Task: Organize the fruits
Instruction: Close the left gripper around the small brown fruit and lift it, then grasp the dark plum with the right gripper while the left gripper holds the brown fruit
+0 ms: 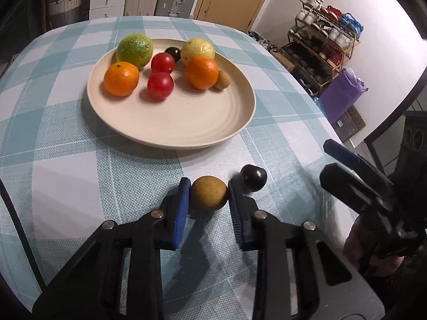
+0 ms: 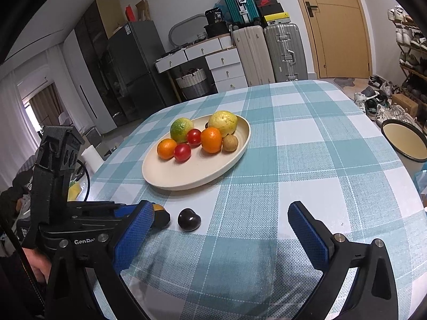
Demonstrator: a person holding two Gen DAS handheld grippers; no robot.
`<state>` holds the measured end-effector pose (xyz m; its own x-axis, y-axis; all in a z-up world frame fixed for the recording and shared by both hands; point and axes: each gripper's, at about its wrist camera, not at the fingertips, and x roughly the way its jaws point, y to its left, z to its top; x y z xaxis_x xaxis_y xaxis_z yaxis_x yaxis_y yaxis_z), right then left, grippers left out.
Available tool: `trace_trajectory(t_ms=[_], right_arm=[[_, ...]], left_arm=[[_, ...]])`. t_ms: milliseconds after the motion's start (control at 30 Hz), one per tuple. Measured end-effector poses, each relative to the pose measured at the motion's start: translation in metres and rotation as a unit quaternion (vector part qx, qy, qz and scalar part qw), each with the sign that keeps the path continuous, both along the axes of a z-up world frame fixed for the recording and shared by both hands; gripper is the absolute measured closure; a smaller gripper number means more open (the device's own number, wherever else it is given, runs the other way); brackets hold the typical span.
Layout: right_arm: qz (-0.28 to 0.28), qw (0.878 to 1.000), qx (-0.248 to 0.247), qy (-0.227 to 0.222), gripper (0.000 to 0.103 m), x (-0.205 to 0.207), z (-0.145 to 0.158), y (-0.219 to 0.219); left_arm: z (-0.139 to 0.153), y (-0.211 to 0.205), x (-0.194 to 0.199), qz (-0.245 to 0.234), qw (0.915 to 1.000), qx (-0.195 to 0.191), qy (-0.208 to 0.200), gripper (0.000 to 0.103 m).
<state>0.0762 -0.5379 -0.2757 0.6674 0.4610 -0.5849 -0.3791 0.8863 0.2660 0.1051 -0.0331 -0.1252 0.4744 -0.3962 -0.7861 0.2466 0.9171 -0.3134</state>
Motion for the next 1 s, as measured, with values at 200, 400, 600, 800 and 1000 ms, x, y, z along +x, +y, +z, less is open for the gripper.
trace_trajectory(t_ms=[200, 400, 600, 800, 1000], right_arm=[[-0.001, 1.0, -0.008, 0.005, 0.001, 0.0, -0.001, 0.002], [0.002, 1.0, -0.01, 0.019, 0.001, 0.0, -0.005, 0.005], [0.015, 0.999, -0.025, 0.025, 0.001, -0.001, -0.008, 0.018], [0.025, 0.999, -0.035, 0.033, 0.002, 0.002, -0.012, 0.032], [0.03, 0.997, -0.046, 0.045, 0.023, 0.008, -0.015, 0.045]], left_arm=[[0.007, 0.009, -0.008, 0.007, 0.9999, -0.007, -0.008, 0.077], [0.011, 0.024, -0.022, 0.014, 0.9998, -0.009, -0.015, 0.077], [0.023, 0.052, -0.037, 0.043, 0.9981, 0.003, -0.045, 0.077], [0.028, 0.079, -0.044, 0.058, 0.9972, -0.007, -0.046, 0.077], [0.025, 0.094, -0.048, 0.07, 0.9968, -0.013, -0.037, 0.077]])
